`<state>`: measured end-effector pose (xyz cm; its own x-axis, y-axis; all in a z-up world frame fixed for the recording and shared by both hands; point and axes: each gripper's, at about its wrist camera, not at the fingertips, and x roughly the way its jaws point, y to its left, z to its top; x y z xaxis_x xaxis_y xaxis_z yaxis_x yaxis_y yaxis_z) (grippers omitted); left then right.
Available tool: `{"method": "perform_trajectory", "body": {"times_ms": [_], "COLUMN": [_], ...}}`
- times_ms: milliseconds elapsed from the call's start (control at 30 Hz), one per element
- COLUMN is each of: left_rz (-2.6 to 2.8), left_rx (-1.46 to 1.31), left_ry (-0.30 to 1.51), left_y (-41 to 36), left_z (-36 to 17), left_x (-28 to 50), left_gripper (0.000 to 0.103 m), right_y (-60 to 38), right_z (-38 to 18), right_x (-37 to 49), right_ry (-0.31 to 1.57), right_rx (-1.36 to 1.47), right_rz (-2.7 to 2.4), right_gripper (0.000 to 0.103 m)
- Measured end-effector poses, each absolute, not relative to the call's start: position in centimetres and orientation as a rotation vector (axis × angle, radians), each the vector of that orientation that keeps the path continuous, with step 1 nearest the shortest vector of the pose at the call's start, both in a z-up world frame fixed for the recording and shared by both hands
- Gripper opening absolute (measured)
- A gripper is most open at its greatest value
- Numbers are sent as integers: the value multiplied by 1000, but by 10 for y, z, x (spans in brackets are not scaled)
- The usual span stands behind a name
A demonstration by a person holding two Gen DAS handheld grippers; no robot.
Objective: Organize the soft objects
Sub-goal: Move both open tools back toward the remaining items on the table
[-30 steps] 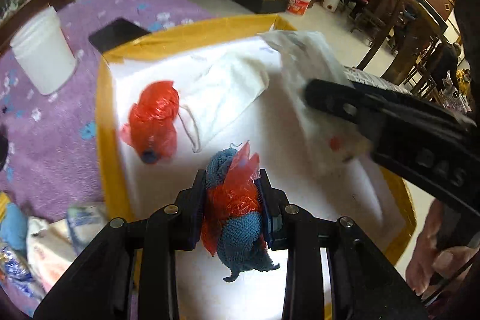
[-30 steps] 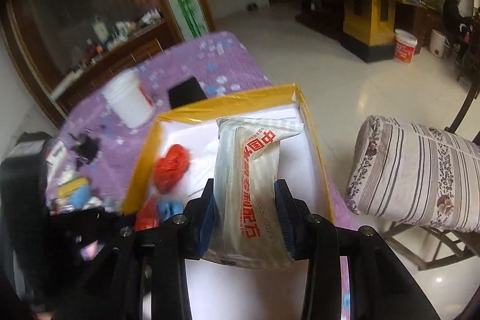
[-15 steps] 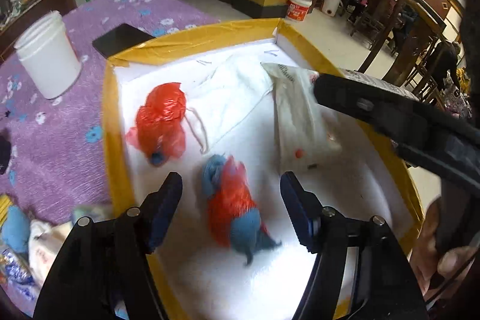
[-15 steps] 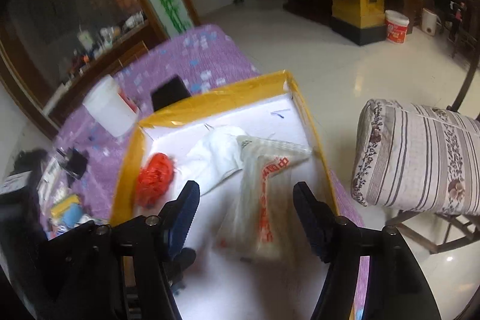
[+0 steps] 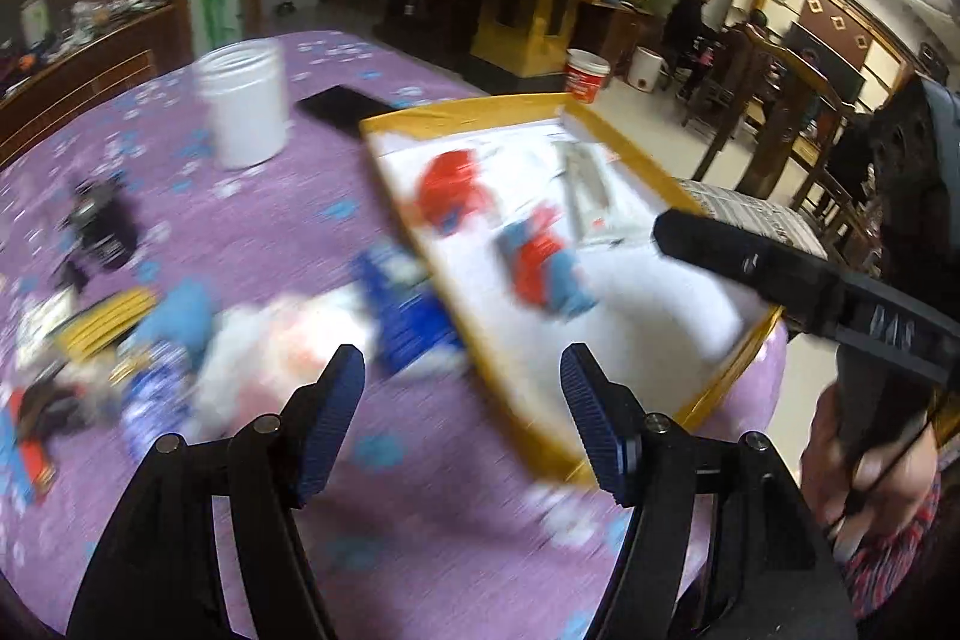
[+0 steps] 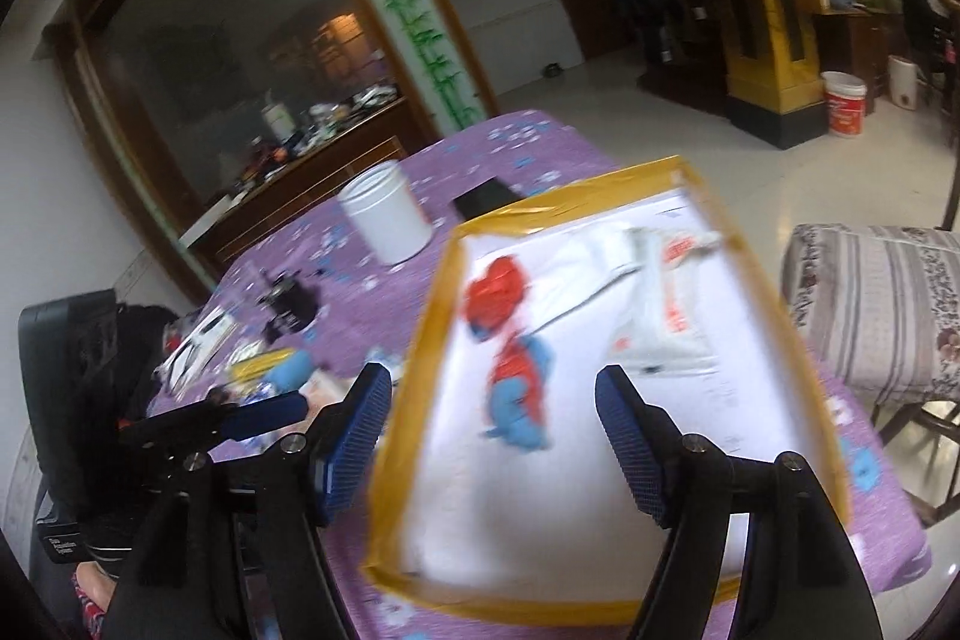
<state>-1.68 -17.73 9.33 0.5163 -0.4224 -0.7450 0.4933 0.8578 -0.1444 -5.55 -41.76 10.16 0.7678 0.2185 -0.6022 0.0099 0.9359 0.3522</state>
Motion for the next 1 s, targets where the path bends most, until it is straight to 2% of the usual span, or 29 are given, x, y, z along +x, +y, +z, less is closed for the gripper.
{"method": "perform_trajectory", "body": {"times_ms": [167,367,567,733,867,1000], "left_rz": [-407,-272,-267,-252,-230,-220], "left_rx": [47,-54,-107,-166,-204,-223], "left_ry": [837,838,828,821,825,813], "left_y": [-101,-46,-35,-19,-9,-3], "left_z": [83,62,57,58,57,57], "left_x": [-15,6,11,9,11,11], "left_gripper": [67,67,67,67,67,67], "right_y": [-381,-326,-279,-262,-252,-235], "right_z": [99,104,90,52,38,37], "right_x": [-42,-2,60,102,103,80], "right_ry": [738,846,983,1120,1165,1242], "right_rx": [331,273,110,-12,-16,113], "right_rz": [217,368,321,248,253,444], "right_gripper": [73,73,73,73,79,79]}}
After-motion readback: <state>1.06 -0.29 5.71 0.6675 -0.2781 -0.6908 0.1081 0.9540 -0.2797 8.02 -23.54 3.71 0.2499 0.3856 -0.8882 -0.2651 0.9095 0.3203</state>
